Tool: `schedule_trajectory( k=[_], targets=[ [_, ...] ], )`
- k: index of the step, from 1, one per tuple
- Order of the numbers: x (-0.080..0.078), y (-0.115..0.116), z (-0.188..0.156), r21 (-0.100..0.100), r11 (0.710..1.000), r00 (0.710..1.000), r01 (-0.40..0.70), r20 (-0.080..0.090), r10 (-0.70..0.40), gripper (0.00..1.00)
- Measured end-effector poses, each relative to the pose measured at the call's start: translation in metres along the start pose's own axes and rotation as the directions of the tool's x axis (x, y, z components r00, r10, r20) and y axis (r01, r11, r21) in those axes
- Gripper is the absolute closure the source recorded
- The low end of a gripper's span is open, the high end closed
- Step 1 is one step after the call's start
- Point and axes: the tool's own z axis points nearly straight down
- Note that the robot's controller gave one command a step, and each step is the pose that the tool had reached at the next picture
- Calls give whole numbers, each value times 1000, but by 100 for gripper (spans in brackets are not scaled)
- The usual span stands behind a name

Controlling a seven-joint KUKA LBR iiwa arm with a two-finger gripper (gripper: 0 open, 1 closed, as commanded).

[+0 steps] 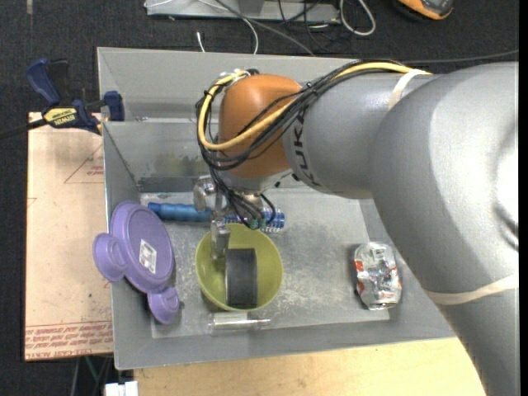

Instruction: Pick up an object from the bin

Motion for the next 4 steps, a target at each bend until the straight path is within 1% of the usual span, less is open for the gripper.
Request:
schedule_trajectory(
  k=[1, 2, 3, 4],
  targets=[
    [-1, -23, -14, -2, 1000, 1000, -15, -4, 15, 0],
    [10, -15, -3, -3, 1000, 1000, -15, 13, 15, 0],
    [-13, -4, -22, -2, 982, 982, 186, 12, -186, 100],
    [-13, -4, -22, -2, 982, 982, 187, 13, -187, 0]
  ],
)
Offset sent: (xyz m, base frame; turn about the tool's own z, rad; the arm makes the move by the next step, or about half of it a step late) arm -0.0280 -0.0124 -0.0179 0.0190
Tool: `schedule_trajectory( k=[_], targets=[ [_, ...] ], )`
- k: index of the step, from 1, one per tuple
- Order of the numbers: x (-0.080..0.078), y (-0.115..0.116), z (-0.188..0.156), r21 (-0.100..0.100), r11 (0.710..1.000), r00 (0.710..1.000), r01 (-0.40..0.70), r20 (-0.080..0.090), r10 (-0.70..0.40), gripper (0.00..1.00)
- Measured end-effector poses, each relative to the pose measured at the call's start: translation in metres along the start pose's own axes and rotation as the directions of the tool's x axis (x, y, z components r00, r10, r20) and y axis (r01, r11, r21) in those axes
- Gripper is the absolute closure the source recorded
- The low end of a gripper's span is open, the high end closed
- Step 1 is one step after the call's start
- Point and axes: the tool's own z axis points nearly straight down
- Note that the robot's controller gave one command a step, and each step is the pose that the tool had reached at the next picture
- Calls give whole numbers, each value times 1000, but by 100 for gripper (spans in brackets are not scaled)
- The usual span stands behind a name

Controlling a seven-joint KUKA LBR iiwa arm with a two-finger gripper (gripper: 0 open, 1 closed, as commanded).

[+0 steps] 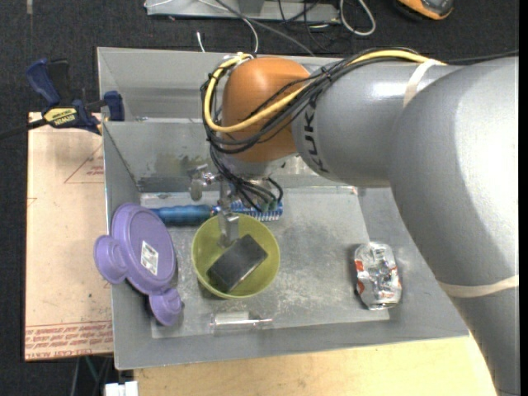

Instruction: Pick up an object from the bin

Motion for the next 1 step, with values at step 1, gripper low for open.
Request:
schedule_trajectory(
  k=[1],
  targets=[
    [0, 0, 0, 0, 1000, 1000, 0, -1, 0, 0]
  ],
)
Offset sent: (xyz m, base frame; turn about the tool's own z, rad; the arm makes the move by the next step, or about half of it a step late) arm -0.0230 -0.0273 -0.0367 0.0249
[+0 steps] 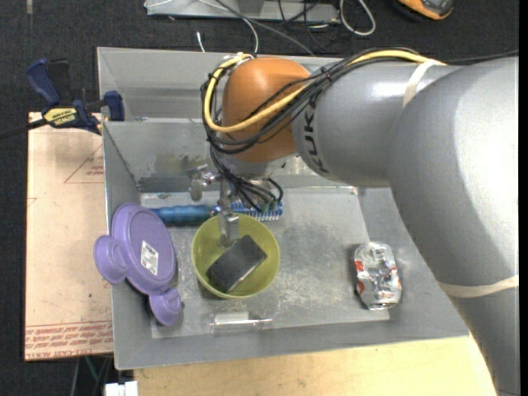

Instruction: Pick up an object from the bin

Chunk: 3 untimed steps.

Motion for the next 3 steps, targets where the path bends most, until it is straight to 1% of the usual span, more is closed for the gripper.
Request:
schedule_trajectory(
  k=[1, 2, 3],
  targets=[
    [31, -16, 34, -2, 1000, 1000, -28, 7, 28, 0],
    [10, -13, 44, -2, 1000, 1000, -9, 12, 9, 0],
    [24, -18, 21, -2, 1000, 999, -31, 15, 31, 0]
  ],
)
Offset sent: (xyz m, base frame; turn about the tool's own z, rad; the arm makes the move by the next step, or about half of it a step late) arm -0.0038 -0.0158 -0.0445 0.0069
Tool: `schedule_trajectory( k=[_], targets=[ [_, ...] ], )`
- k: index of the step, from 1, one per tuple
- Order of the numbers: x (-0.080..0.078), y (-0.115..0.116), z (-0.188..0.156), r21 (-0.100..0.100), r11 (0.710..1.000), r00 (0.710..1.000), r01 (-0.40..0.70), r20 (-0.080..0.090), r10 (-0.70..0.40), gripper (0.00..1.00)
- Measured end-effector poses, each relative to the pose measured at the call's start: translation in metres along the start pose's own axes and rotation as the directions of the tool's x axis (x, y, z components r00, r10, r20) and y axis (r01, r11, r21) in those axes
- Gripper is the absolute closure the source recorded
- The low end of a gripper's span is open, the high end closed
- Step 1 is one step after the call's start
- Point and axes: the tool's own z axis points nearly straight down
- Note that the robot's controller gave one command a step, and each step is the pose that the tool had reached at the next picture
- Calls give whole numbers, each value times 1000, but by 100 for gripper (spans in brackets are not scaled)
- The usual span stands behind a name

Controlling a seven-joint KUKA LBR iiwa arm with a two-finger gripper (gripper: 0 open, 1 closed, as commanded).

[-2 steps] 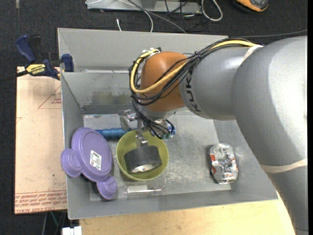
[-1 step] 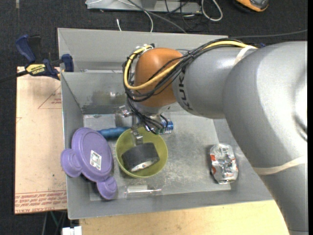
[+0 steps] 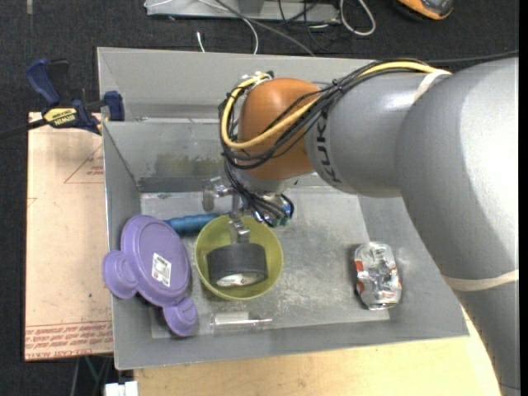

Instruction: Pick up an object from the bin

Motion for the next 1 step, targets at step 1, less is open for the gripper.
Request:
schedule_trajectory(
  k=[1],
  targets=[
    [-14, 5, 9, -2, 1000, 1000, 12, 1, -12, 100]
  ],
)
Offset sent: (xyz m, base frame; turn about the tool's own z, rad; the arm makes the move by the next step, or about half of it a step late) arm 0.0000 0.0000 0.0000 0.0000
